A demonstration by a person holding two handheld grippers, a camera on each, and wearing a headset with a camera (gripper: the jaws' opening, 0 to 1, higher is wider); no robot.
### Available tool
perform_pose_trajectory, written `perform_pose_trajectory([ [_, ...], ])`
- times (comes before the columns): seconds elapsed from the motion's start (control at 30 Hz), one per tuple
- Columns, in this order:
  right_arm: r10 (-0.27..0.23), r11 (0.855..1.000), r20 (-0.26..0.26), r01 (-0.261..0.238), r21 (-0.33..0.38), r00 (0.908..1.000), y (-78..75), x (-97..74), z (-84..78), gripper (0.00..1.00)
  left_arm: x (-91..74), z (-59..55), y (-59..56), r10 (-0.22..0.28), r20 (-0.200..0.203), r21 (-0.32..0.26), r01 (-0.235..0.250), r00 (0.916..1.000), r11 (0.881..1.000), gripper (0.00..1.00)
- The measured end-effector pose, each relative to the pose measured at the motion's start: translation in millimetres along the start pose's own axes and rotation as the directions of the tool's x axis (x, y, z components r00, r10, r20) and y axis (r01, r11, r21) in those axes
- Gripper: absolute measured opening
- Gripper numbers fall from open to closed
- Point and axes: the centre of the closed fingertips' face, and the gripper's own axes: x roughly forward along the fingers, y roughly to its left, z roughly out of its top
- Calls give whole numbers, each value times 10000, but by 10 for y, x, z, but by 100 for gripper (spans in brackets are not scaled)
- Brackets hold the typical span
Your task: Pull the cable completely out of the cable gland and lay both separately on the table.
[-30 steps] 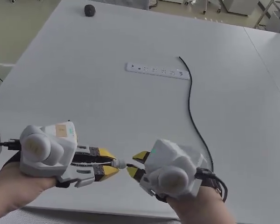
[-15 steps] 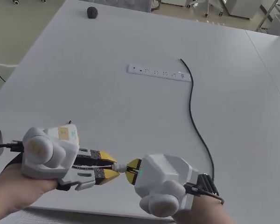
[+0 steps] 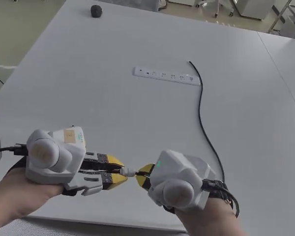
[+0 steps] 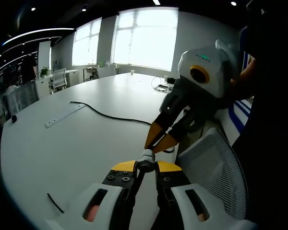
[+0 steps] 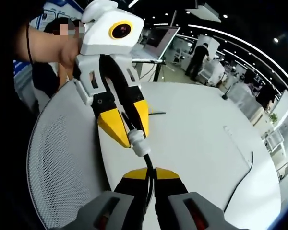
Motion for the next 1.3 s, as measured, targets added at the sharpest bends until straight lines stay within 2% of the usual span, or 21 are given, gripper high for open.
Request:
perform_pose_trajectory([
  [0.1,-12,9963,12,11,861,10000,-34,-30,-54,0,-45,14,-10,6,114,-126,-5,9999,9999,15],
  [0.13,54,9908,49,-60,1353,10000,-33,-32,-79,0,-50,17,-20,5,132,-129,-4,9999,9999,15],
  [0.23,52,9817,-93,-33,1906,9999,-55,-16,-171,0,-49,-4,-29,28,91,-95,-27,10000,10000,15],
  [0.33,162,9577,-43,-143,2875,9999,-35,-4,-212,0,-55,-6,-47,67,117,-99,-66,9999,9999,15],
  [0.37,287,9374,84,-299,3470,9996,-22,-1,-212,0,-60,-2,-48,96,162,-102,-94,9998,9999,15],
  [0.47,169,9262,145,-211,3766,9998,-48,-4,-234,0,-70,8,-44,148,241,-153,-144,9996,9998,16],
  [0.5,253,9047,166,-300,4249,9995,-30,-5,-247,0,-77,19,-41,168,307,-216,-162,9994,9996,16],
  [0.53,277,8923,180,-328,4502,9995,-33,-3,-254,0,-79,27,-36,206,343,-215,-199,9992,9996,16],
  [0.6,229,8919,46,-225,4517,9997,-60,11,-307,0,-77,36,-47,238,357,-189,-232,9991,9996,16],
  [0.67,236,8856,-4,-207,4639,9997,-66,18,-348,0,-70,36,-61,243,349,-196,-236,9991,9995,16],
  [0.77,188,8877,7,-170,4600,9998,-69,26,-393,0,-61,30,-87,205,332,-204,-198,9992,9996,16],
  [0.83,287,8703,-33,-234,4920,9996,-64,33,-432,0,-57,16,-95,212,281,-179,-207,9994,9996,16],
  [0.87,334,8525,-28,-270,5220,9994,-61,34,-448,0,-58,18,-97,222,293,-220,-216,9993,9995,16],
  [0.93,392,8447,-75,-291,5344,9992,-58,37,-463,0,-58,20,-98,237,296,-237,-230,9993,9995,16],
  [1.0,361,8443,-6,-302,5350,9993,-57,37,-445,0,-61,16,-95,249,240,-184,-244,9994,9995,16],
  [1.13,314,8611,31,-286,5077,9995,-62,53,-418,0,-78,23,-70,245,202,-69,-243,9995,9997,16],
  [1.17,132,8867,92,-159,4620,9999,-98,56,-402,0,-82,22,-53,244,194,-84,-242,9995,9997,16],
  [1.23,-161,9027,192,63,4302,9997,-145,47,-383,0,-82,20,-44,243,164,-62,-242,9996,9997,16],
  [1.3,-13,8847,69,-21,4661,10000,-118,41,-398,0,-80,28,-30,240,195,-71,-238,9995,9997,16],
])
